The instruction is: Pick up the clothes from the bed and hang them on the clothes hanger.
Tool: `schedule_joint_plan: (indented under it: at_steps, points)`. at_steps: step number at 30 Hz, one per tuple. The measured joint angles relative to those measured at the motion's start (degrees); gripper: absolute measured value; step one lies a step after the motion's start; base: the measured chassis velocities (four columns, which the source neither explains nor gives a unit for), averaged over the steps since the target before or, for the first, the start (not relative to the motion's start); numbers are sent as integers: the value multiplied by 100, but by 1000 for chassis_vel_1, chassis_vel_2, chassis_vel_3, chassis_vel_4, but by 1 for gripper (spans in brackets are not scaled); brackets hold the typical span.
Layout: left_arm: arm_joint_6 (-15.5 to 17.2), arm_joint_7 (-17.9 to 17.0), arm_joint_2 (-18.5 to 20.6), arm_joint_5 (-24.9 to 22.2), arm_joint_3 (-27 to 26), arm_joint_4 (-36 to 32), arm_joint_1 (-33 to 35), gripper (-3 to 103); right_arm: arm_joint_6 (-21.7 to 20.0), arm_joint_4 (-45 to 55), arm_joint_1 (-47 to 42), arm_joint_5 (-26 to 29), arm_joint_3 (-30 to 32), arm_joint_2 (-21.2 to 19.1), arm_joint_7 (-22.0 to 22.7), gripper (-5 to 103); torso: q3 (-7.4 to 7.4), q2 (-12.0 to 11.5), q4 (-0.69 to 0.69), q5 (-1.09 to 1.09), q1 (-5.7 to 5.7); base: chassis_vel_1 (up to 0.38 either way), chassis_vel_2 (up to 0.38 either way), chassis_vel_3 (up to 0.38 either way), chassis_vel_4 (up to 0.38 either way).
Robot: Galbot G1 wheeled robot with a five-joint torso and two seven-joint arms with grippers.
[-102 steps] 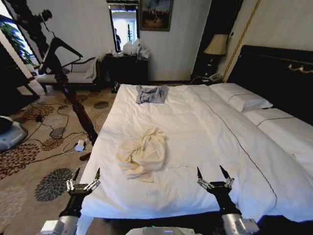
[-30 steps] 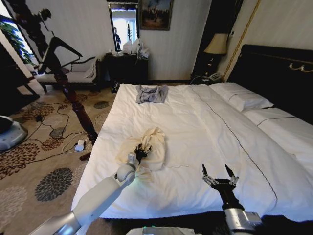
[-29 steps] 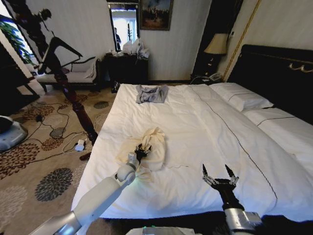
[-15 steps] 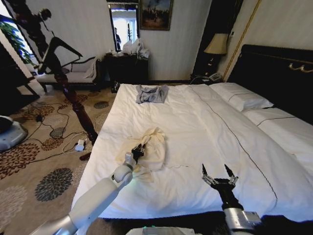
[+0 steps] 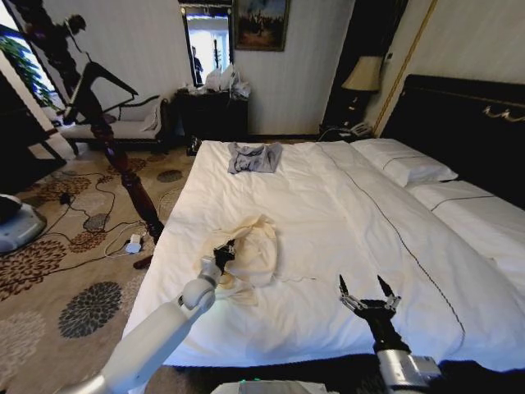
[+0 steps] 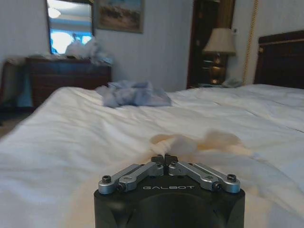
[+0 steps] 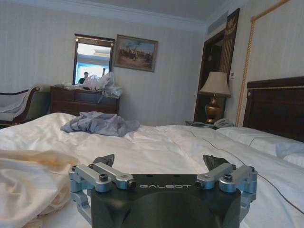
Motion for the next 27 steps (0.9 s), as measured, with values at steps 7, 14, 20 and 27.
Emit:
schedule_joint_plan:
  at_steps: [7, 14, 20, 27]
  points:
    - [-148, 88, 777, 105, -1325, -1102, 1537, 0, -102, 4, 60, 262, 6, -150, 82, 100, 0, 1, 3, 1, -1, 0, 0, 0, 0]
    - [-99, 95, 1062, 80, -1762, -1737, 2059, 0, -106, 95, -14, 295, 49, -8, 110, 100, 0, 1, -6, -1, 0, 0, 0, 0, 0]
    - [518, -47, 1485, 96, -2723, -2651, 2837, 0, -232, 129, -30, 434, 53, -96, 135, 100, -1, 1, -3, 0, 0, 0, 0, 0, 0]
    - [608, 176, 1663, -143, -5041, -3053, 4438, 0, -474, 127, 88, 754, 140, -304, 235, 100, 0, 1, 1, 1, 0, 0, 0, 0, 0]
